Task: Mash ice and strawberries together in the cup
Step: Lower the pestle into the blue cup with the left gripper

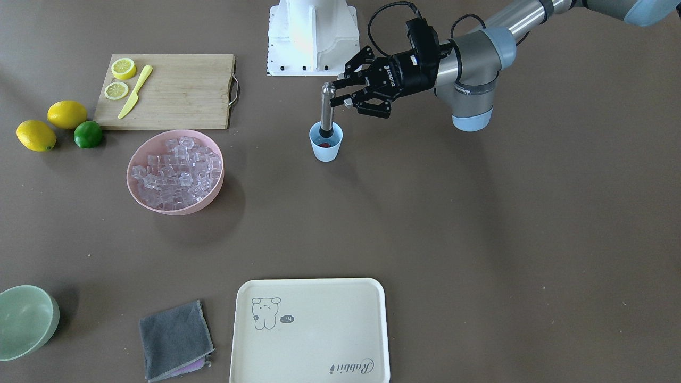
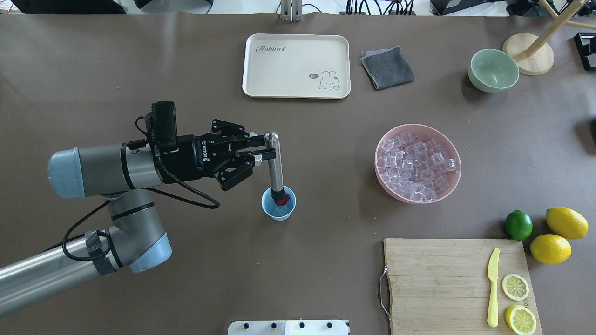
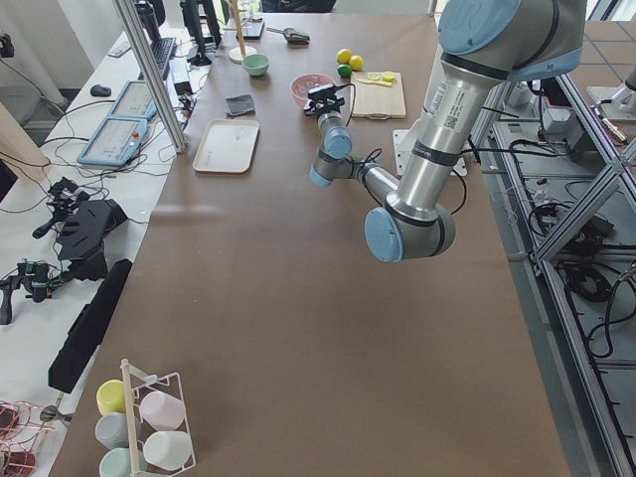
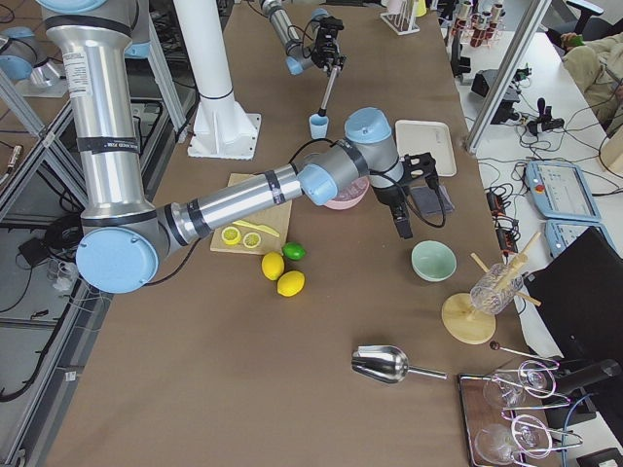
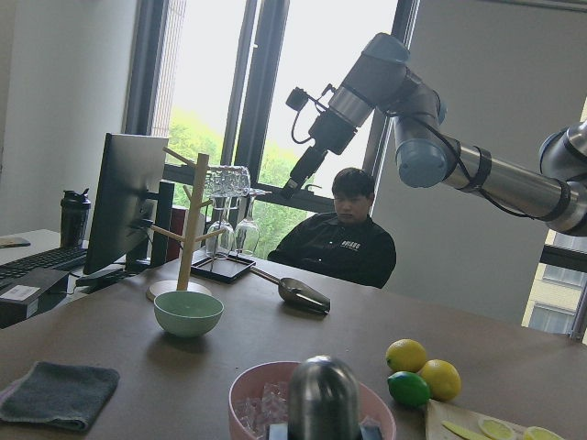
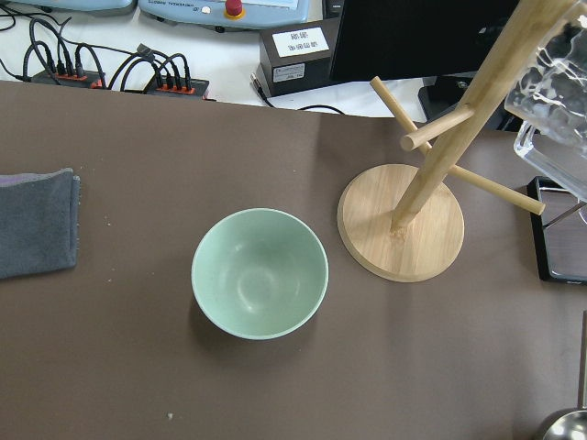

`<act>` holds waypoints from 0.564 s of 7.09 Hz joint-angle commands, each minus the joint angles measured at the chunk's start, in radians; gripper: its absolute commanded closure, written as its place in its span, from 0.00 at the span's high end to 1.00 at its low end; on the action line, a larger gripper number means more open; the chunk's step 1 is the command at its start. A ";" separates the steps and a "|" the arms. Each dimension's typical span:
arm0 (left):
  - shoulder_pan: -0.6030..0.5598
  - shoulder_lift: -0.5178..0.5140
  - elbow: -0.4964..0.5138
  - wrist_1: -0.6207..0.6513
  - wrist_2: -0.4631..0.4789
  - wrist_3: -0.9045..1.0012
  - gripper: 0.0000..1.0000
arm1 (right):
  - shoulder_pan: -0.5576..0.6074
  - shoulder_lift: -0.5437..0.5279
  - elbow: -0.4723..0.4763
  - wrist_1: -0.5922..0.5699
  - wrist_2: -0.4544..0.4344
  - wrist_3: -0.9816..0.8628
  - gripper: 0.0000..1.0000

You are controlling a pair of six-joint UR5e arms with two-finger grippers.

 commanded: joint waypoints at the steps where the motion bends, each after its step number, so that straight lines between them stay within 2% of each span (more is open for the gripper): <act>1: 0.021 0.004 -0.002 -0.002 0.022 0.003 0.00 | 0.000 -0.016 0.004 0.008 0.002 0.000 1.00; 4: 0.022 0.016 0.005 0.000 0.026 0.004 0.00 | 0.000 -0.039 0.004 0.049 0.002 0.001 1.00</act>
